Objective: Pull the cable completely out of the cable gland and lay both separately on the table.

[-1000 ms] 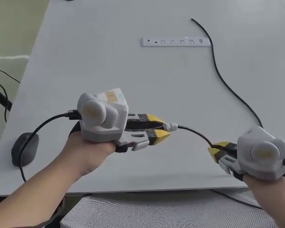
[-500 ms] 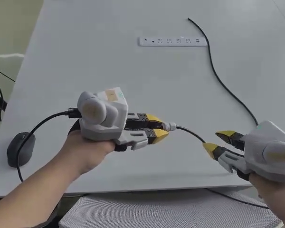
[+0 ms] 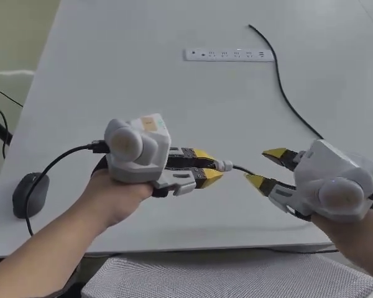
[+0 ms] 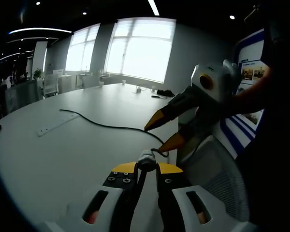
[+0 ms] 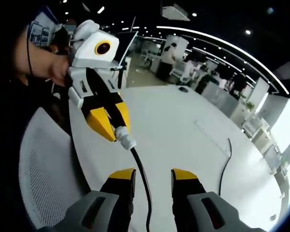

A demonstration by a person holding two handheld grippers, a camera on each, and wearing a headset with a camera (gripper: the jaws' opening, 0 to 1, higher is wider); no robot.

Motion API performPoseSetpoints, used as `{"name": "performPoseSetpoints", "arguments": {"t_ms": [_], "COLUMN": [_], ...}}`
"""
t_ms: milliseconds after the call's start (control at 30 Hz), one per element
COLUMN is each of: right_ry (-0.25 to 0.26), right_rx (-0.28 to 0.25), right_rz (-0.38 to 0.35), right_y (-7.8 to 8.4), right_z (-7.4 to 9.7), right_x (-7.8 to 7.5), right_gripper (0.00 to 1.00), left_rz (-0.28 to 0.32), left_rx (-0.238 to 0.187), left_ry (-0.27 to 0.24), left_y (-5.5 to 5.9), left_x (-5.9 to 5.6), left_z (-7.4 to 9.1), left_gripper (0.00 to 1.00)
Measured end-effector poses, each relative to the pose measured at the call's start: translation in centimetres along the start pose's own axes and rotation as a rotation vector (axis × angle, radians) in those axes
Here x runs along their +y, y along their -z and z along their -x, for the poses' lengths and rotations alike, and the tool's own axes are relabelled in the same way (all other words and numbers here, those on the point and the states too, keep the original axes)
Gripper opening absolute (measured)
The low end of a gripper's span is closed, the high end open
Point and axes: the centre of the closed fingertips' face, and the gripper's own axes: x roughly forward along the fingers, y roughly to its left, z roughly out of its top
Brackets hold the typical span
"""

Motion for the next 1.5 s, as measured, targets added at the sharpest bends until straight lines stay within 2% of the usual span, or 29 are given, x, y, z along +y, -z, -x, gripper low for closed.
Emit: {"name": "performPoseSetpoints", "arguments": {"t_ms": [133, 233, 667, 1067, 1500], "right_ry": [-0.022, -0.044, -0.056, -0.091, -0.104], "right_rx": [0.004, 0.019, 0.018, 0.007, -0.007], "right_rz": [0.059, 0.143, 0.264, 0.296, 0.268], "right_y": [-0.8, -0.9, -1.3, -1.2, -0.9], "right_z": [-0.6, -1.1, -1.8, -2.0, -1.9], "right_x": [0.7, 1.4, 2.0, 2.5, 2.8], "right_gripper": [0.23, 0.23, 0.11, 0.00, 0.00], "left_rz": [0.005, 0.007, 0.012, 0.012, 0.000], "left_rx": [-0.005, -0.006, 0.000, 0.005, 0.014], "left_ry": [0.000, -0.004, 0.002, 0.003, 0.004], "left_y": [0.0, 0.0, 0.1, 0.1, 0.3], "left_x": [0.1, 0.2, 0.2, 0.3, 0.0], "left_z": [0.0, 0.0, -0.3, -0.2, -0.3], "left_gripper": [0.15, 0.15, 0.15, 0.15, 0.15]}}
